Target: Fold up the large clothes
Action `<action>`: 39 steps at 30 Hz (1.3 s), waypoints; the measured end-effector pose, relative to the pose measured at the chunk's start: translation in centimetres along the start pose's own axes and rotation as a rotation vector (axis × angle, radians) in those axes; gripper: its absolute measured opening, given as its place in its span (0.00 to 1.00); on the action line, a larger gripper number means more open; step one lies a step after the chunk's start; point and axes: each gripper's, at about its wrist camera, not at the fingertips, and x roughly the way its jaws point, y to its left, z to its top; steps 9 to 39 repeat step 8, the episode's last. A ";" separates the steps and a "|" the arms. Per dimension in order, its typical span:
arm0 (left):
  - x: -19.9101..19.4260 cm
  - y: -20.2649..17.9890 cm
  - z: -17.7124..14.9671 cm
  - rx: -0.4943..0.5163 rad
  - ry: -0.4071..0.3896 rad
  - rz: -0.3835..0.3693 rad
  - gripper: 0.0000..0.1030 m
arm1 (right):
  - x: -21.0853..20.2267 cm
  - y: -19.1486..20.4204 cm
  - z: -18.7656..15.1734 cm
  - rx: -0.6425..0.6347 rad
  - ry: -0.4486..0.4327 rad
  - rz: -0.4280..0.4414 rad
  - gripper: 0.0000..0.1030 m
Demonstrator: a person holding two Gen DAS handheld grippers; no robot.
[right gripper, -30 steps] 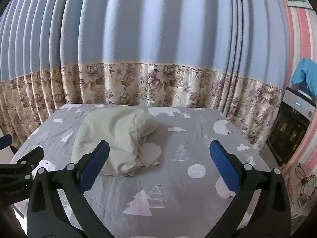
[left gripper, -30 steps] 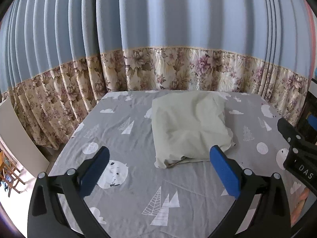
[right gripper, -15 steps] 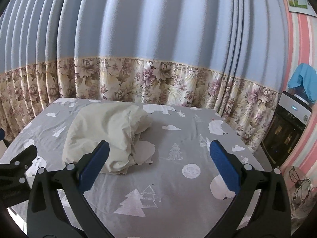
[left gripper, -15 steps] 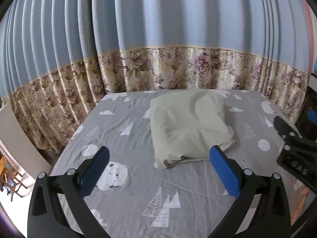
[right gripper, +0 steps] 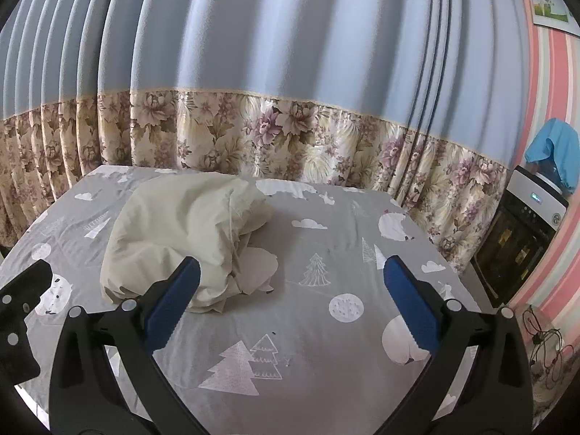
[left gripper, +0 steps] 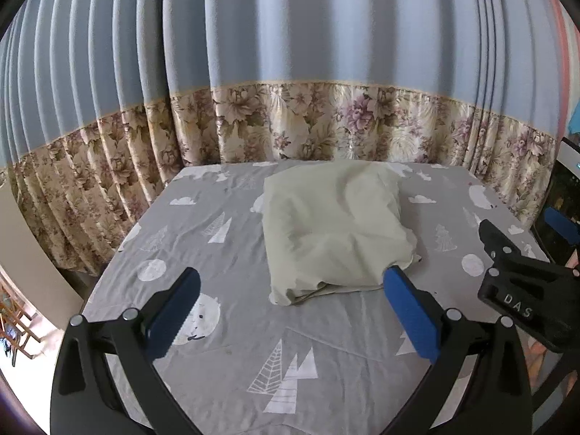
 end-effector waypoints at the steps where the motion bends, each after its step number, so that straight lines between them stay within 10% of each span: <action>1: 0.2 0.0 0.0 0.005 0.004 0.011 0.99 | 0.1 0.0 0.0 0.001 0.002 0.000 0.97; 6: 0.9 -0.4 -0.2 0.045 -0.013 0.104 0.99 | 0.7 -0.1 -0.1 0.006 0.021 0.001 0.97; 39: 1.3 -0.2 -0.2 0.038 -0.001 0.094 0.99 | 1.1 -0.2 -0.1 0.007 0.028 0.000 0.97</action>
